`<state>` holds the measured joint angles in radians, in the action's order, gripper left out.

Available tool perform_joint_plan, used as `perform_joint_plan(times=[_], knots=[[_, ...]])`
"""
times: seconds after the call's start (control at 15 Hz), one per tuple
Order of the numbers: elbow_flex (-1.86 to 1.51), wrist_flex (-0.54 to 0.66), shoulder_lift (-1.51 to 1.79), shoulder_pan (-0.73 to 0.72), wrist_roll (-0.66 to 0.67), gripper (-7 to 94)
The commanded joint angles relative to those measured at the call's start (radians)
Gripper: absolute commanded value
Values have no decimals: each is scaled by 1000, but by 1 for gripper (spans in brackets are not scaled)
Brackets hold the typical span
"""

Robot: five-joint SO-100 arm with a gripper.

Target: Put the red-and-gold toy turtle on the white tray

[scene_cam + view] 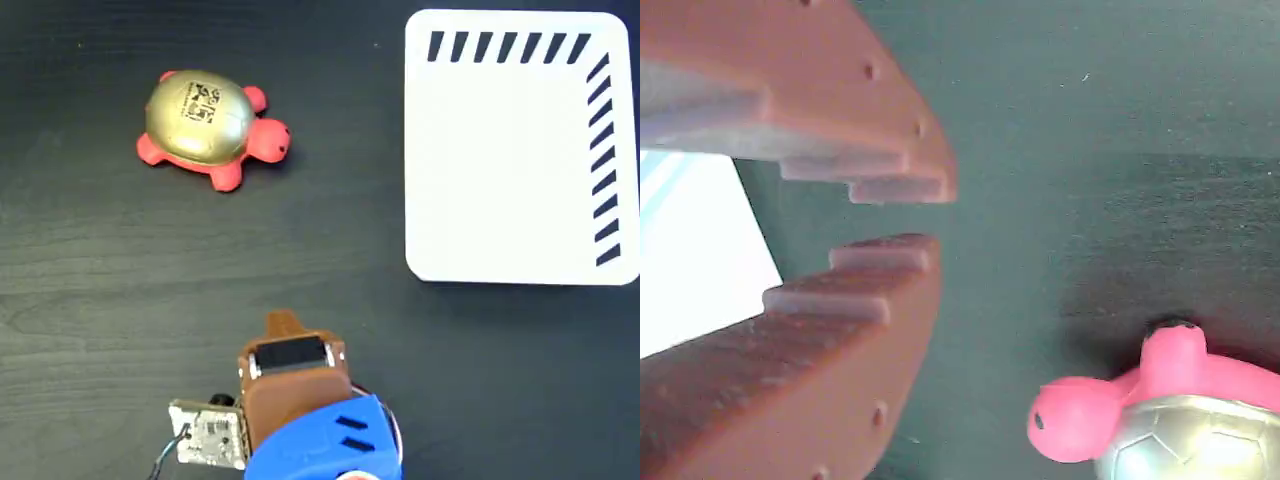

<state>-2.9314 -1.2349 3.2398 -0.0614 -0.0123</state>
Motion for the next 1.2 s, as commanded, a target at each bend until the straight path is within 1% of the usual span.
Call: perform_joint_plan(times=[0.0, 0.13, 0.2, 0.27, 0.33, 0.47, 0.6, 0.87, 1.13], knots=[[43, 43, -69, -23, -61, 0], [204, 172, -334, 14, -114, 0], [299, 210, -466, 26, -141, 0], [402, 222, -611, 26, -169, 0], [517, 209, -750, 20, -196, 0], [785, 124, -1031, 21, -244, 0], [1020, 43, -1232, 23, -285, 0], [1555, -137, -1652, -2, -428, 0], [1868, -236, -1917, -58, -502, 0]])
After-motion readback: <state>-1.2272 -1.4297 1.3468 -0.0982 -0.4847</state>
